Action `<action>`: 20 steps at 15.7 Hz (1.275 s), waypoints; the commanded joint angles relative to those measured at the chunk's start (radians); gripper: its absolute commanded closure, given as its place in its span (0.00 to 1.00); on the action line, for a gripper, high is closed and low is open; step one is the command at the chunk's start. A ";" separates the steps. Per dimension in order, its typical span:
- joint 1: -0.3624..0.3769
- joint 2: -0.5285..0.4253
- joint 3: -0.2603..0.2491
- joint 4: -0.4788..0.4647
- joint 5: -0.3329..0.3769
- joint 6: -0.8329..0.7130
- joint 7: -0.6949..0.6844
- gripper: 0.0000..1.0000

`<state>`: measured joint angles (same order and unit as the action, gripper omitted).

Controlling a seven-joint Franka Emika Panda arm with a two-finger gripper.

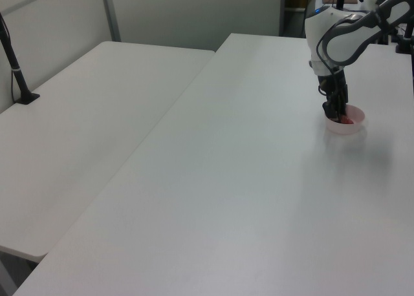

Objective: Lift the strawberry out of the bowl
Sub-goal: 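Lower the gripper into the bowl and close it on the strawberry, then lift the strawberry out of the bowl and carry it beside the bowl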

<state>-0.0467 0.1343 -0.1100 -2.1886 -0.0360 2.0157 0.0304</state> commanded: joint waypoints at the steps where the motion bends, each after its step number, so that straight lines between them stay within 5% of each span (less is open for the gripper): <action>1: 0.001 -0.057 -0.002 -0.002 0.004 -0.058 -0.003 0.61; 6: -0.027 -0.130 -0.002 0.056 0.011 -0.201 -0.085 0.61; 10: -0.119 -0.136 -0.005 0.115 0.001 -0.253 -0.229 0.61; 15: -0.343 -0.058 -0.005 0.113 -0.077 -0.068 -0.464 0.61; 20: -0.374 0.065 -0.007 0.118 -0.079 0.118 -0.468 0.61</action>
<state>-0.4326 0.1285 -0.1211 -2.0799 -0.1014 2.0511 -0.4437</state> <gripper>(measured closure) 0.595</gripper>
